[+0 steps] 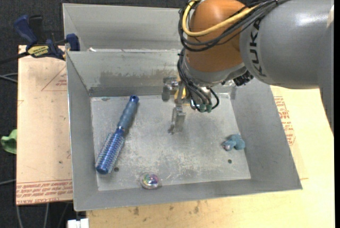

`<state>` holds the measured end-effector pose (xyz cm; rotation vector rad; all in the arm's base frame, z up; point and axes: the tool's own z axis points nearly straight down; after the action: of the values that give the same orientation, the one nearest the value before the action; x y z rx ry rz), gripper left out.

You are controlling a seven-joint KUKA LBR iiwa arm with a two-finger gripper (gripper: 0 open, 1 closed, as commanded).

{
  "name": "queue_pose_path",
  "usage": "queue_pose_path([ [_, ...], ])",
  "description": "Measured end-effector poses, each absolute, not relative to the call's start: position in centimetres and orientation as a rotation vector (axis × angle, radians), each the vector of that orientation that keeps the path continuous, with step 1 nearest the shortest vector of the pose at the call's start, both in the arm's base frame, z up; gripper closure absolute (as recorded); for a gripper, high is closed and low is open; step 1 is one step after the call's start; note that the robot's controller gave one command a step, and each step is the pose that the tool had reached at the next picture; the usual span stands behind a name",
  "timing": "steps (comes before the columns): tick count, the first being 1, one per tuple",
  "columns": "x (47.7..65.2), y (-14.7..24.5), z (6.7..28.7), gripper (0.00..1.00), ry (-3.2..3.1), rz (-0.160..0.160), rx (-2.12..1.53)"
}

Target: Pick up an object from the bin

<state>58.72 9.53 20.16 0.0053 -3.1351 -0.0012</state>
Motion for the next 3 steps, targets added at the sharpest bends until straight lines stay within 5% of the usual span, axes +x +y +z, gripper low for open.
queue_pose_path([
  [1, 57.8, 19.1, 15.9, 0.00, -3.137, -0.006, 0.071],
  [2, 56.9, 22.5, 7.1, 0.00, -3.040, -0.003, 0.772],
  [3, 57.1, 22.4, 7.3, 1.00, -3.045, -0.002, 0.769],
])
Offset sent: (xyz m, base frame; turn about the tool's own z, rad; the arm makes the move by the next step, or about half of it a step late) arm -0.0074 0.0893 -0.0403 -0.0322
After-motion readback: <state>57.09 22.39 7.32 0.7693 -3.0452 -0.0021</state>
